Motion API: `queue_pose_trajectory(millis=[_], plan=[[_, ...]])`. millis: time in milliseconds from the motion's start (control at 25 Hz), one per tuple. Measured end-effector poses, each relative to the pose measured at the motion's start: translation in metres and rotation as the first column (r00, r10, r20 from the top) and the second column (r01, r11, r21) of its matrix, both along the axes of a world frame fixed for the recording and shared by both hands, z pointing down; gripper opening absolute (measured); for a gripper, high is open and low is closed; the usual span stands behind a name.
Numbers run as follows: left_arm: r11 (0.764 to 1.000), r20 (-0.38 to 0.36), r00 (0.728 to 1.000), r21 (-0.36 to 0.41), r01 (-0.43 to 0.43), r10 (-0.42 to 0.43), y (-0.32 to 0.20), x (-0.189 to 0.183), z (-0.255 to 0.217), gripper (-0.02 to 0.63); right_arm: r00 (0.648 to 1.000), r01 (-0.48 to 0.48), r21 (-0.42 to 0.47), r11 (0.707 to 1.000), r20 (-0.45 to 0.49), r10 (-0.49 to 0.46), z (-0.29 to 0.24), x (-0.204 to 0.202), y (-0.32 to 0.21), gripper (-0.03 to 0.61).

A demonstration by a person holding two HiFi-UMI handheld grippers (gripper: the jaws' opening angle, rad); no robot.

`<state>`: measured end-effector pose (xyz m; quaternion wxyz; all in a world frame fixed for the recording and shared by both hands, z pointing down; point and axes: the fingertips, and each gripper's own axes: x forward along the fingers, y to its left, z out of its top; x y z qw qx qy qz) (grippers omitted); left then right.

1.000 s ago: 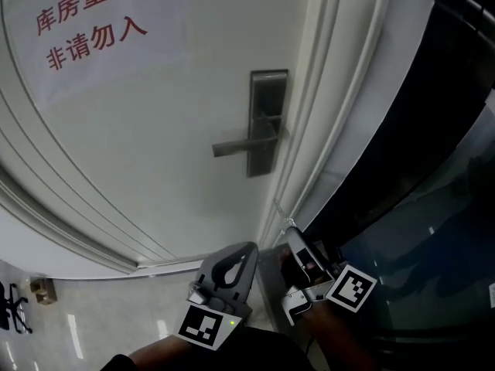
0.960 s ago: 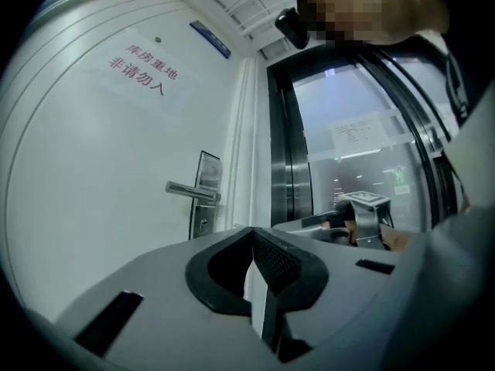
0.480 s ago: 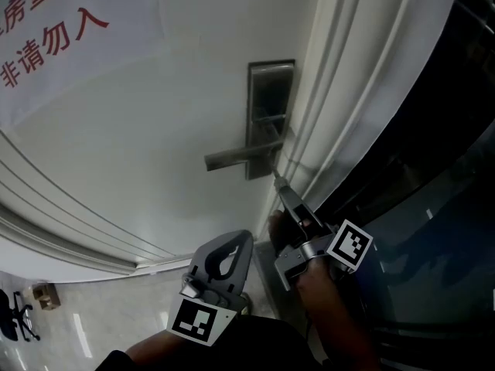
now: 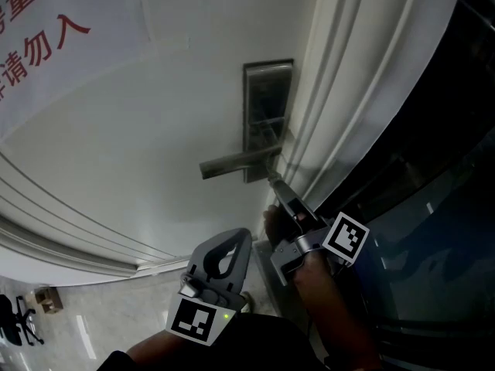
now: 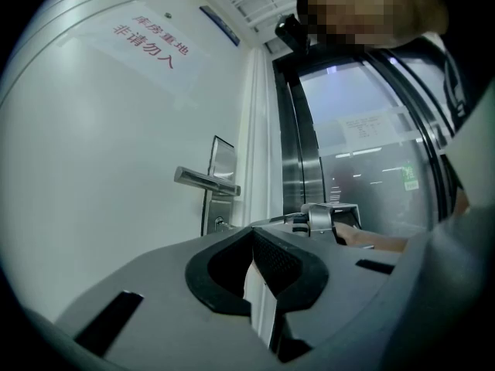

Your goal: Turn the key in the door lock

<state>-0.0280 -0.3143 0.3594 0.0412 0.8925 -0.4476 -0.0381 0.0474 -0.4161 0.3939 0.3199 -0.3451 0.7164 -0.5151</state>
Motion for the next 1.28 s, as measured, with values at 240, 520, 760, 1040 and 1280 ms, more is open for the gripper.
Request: queue_pose_trajectory(millis=[240, 520, 760, 1040, 1280], plan=[[1.000, -0.003, 1.000, -0.002, 0.006, -0.006, -0.002, -0.003, 0.000, 0.008, 0.997, 0.011, -0.044, 0.999, 0.082, -0.007, 0.001, -0.005, -0.007, 0.018], [1.000, -0.008, 1.000, -0.005, 0.005, -0.005, -0.004, -0.007, 0.001, 0.008, 0.987, -0.022, -0.105, 0.994, 0.159, 0.039, 0.004, -0.005, -0.008, 0.018], [1.000, -0.019, 1.000, 0.000, 0.001, -0.001, -0.006, -0.008, -0.001, 0.008, 0.986, -0.044, -0.107, 0.993, 0.152, 0.061, -0.006, -0.010, -0.015, 0.018], [1.000, -0.029, 1.000, -0.004, 0.010, -0.010, -0.011, -0.014, 0.000, 0.008, 0.986, -0.051, -0.114, 0.992, 0.151, 0.068, -0.006, -0.015, -0.027, 0.018], [1.000, -0.030, 0.999, -0.014, 0.016, -0.016, -0.014, -0.018, 0.003, 0.008, 0.986, -0.054, -0.108, 0.993, 0.153, 0.071, -0.006, -0.017, -0.034, 0.018]])
